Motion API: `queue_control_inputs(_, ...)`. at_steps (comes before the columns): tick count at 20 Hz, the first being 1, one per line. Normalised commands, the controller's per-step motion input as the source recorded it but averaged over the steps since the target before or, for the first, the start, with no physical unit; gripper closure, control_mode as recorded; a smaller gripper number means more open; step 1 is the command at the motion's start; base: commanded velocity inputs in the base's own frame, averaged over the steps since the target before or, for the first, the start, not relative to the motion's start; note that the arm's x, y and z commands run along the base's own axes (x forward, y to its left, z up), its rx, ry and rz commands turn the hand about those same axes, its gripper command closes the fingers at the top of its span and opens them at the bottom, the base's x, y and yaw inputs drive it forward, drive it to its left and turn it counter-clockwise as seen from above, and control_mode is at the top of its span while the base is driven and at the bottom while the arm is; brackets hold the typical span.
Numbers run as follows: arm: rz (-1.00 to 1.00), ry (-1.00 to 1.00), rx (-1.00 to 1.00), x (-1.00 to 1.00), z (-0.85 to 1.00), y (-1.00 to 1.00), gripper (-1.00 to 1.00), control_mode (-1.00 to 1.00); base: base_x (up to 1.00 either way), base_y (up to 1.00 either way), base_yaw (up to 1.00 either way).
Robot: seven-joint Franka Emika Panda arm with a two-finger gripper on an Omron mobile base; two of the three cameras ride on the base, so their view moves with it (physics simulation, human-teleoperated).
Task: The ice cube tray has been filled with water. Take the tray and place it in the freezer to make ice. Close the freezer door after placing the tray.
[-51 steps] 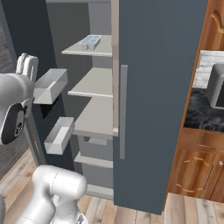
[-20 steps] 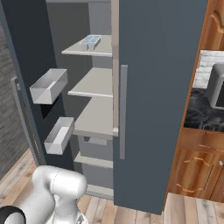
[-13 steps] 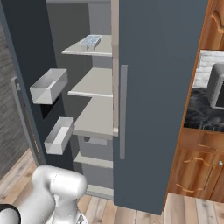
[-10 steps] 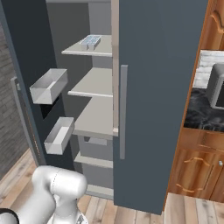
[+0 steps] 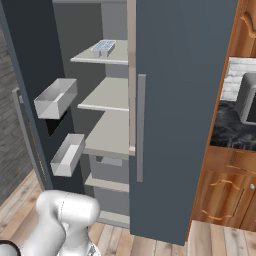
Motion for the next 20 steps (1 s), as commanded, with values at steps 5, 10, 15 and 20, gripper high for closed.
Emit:
queue_control_inputs(5, 0.00, 0.44, -0.31, 0.38, -0.06, 0.31, -1.00, -1.00, 0.00, 0.00, 0.00)
queue_control_inputs(10, 0.00, 0.22, -0.32, 0.18, -0.21, 0.63, -1.00, -1.00, 0.00, 0.00, 0.00)
queue_control_inputs(15, 0.00, 0.03, -0.27, 0.33, -0.43, 0.42, -1.00, -1.00, 0.00, 0.00, 0.00)
queue_control_inputs(20, -0.01, 0.00, -0.15, 0.35, -0.44, 0.05, -1.00, -1.00, 0.00, 0.00, 0.00)
